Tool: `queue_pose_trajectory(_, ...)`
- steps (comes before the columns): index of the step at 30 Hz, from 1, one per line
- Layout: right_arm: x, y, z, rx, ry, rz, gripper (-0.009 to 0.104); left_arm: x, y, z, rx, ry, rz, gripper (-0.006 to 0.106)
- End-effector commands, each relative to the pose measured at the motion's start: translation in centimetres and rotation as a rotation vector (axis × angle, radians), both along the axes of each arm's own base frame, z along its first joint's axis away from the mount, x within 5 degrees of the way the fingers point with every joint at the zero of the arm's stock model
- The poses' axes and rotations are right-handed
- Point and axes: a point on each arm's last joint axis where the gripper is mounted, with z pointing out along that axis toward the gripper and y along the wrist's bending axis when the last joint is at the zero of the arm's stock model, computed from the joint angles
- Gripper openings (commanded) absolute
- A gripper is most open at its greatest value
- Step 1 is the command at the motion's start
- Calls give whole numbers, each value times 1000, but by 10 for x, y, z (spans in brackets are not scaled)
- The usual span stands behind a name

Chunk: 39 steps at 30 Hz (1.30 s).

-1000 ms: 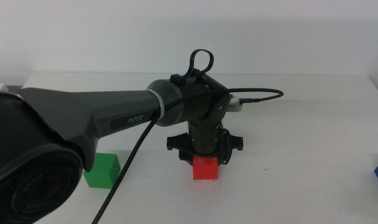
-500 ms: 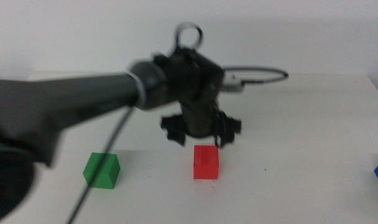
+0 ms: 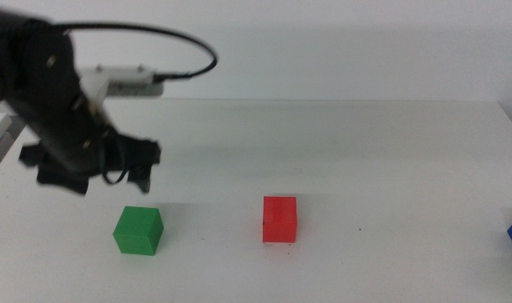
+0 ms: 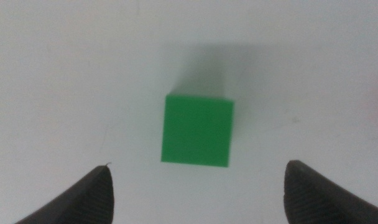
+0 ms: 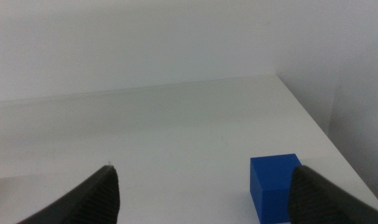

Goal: Stack red cubes first, then green, then blue cubes in a specific spot.

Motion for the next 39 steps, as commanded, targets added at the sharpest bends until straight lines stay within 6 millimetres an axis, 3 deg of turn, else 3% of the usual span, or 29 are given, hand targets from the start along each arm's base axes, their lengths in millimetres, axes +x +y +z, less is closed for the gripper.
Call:
queue_pose_trajectory(1, 0, 0, 0, -10, -11, -2, 85, 0, 6, -14, -50, -1, 6, 94)
queue_pose_trajectory(14, 0, 0, 0, -10, -11, -2, 85, 25, 2, -89, -19, 87, -27, 94)
queue_pose_trajectory(19, 0, 0, 0, -10, -11, -2, 85, 31, -1, -107, -18, 111, -38, 92)
queue_pose_trajectory(22, 0, 0, 0, -10, -11, -2, 85, 33, -1, -113, -14, 123, -40, 83)
queue_pose_trajectory(25, 0, 0, 0, -10, -11, -2, 85, 32, -1, -114, -17, 129, -37, 65)
queue_pose_trajectory(28, 0, 0, 0, -10, -11, -2, 85, 28, -4, -109, -44, 157, -13, 40)
queue_pose_trajectory(30, 0, 0, 0, -10, -11, -2, 85, 23, -13, -94, -46, 153, -3, 26)
queue_pose_trajectory(34, 0, 0, 0, -10, -11, -2, 85, 17, -66, -42, -19, 79, -4, 7)
queue_pose_trajectory(39, 0, 0, 0, -10, -11, -2, 85, 17, -139, -4, -54, 57, -39, 5)
